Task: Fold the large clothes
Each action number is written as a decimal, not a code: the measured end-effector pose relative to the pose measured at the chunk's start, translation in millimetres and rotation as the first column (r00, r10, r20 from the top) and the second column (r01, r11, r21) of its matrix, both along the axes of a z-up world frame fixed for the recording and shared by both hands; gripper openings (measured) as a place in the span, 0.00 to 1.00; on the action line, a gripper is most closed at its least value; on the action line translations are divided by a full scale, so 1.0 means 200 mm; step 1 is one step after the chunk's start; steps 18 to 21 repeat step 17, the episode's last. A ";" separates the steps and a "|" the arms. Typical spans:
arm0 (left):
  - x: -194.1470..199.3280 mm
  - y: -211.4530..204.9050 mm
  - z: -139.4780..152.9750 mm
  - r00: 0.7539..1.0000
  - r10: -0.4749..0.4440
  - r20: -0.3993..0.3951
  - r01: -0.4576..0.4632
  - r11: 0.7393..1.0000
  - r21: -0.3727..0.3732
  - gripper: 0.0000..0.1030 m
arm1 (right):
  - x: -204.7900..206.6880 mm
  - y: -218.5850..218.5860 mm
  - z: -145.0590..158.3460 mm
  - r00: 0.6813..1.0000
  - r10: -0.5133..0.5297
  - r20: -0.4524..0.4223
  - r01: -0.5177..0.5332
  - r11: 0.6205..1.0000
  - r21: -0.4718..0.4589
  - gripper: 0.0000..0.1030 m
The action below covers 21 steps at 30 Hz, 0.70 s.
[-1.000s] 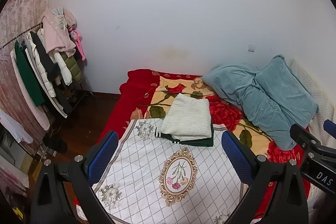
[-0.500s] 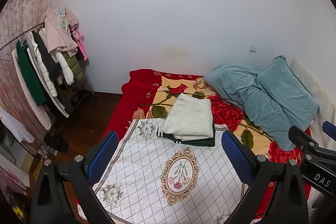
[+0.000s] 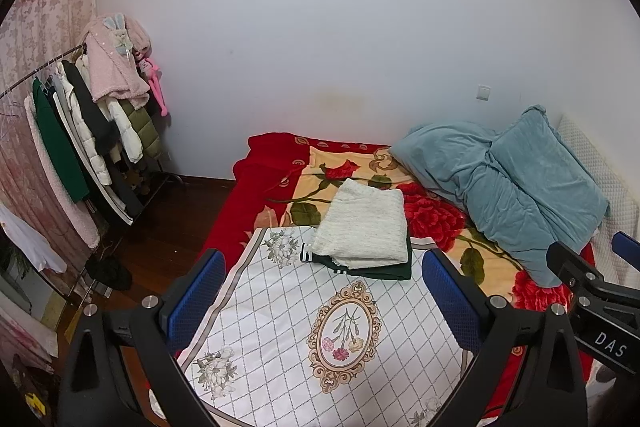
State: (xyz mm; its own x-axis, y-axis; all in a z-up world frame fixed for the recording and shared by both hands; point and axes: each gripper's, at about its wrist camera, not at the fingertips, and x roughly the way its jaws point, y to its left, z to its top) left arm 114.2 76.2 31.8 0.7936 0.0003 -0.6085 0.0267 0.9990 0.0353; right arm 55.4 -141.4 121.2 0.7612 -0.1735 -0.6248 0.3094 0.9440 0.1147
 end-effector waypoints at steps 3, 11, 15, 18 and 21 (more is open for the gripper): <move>0.00 0.00 0.00 1.000 0.003 0.000 -0.003 1.000 0.002 0.98 | 0.01 0.00 0.00 1.000 0.000 -0.001 0.000 1.000 0.003 1.00; 0.00 0.01 0.00 1.000 0.003 0.000 -0.003 1.000 0.004 0.98 | 0.01 -0.01 -0.01 1.000 0.001 0.000 -0.001 1.000 0.007 1.00; 0.00 0.01 0.01 1.000 0.002 0.002 -0.002 1.000 0.000 0.98 | 0.01 -0.01 -0.01 1.000 -0.001 0.002 0.001 1.000 0.008 1.00; 0.00 0.02 0.02 1.000 -0.002 -0.002 0.002 1.000 -0.004 0.98 | 0.01 -0.01 -0.02 1.000 0.000 0.003 0.000 1.000 0.008 1.00; 0.00 0.02 0.02 1.000 -0.002 -0.002 0.002 1.000 -0.004 0.98 | 0.01 -0.01 -0.02 1.000 0.000 0.003 0.000 1.000 0.008 1.00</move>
